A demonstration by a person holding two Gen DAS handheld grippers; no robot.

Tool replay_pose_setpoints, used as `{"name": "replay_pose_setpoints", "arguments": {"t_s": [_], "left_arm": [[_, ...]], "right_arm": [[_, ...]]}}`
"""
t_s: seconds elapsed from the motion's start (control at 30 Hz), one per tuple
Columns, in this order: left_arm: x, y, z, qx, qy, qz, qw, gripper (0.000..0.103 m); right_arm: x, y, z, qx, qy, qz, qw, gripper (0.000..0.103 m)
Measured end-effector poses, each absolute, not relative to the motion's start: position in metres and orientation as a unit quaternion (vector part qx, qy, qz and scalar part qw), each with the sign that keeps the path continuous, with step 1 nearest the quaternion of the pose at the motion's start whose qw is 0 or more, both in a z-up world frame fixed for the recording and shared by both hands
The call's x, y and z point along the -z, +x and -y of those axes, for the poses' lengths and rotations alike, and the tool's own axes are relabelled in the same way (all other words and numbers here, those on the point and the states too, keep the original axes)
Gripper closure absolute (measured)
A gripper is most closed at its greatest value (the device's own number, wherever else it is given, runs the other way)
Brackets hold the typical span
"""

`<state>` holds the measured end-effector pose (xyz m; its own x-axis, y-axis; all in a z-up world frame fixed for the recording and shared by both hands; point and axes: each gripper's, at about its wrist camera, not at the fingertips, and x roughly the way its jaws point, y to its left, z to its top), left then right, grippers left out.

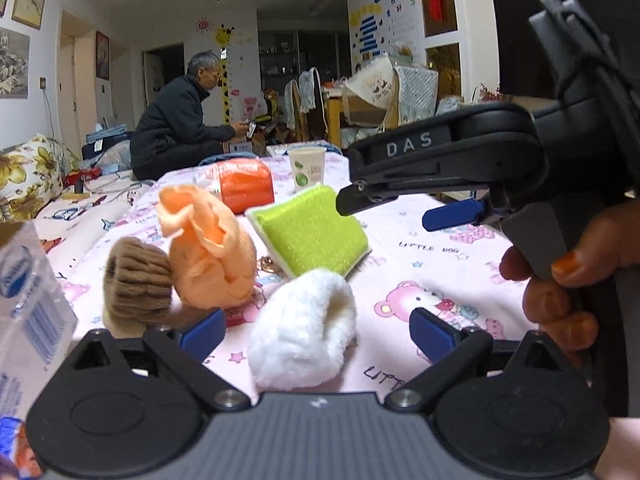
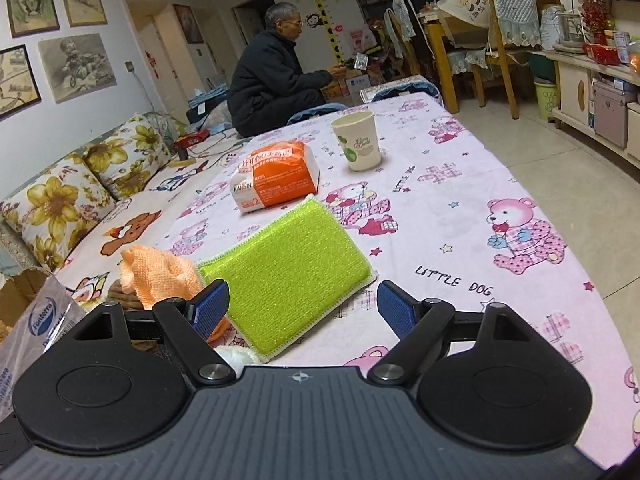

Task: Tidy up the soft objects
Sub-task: 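Grasp the white fluffy slipper with the left gripper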

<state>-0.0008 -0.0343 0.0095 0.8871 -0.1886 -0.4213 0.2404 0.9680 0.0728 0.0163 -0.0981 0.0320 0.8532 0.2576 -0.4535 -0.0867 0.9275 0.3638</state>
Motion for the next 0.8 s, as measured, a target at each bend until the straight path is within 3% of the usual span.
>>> {"name": "replay_pose_setpoints", "arguments": {"t_s": [0.13, 0.43, 0.8], "left_arm": [[-0.008, 0.010, 0.034, 0.120, 0.048, -0.224, 0.966, 0.009], [-0.005, 0.032, 0.021, 0.120, 0.003, -0.271, 0.955, 0.048], [-0.008, 0.021, 0.006, 0.112, -0.035, -0.275, 0.954, 0.058]], "right_arm": [[-0.030, 0.021, 0.102, -0.099, 0.168, -0.264, 0.945, 0.002], [-0.022, 0.042, 0.103, -0.115, 0.249, -0.298, 0.914, 0.001], [-0.012, 0.052, 0.092, -0.094, 0.361, -0.320, 0.871, 0.000]]}}
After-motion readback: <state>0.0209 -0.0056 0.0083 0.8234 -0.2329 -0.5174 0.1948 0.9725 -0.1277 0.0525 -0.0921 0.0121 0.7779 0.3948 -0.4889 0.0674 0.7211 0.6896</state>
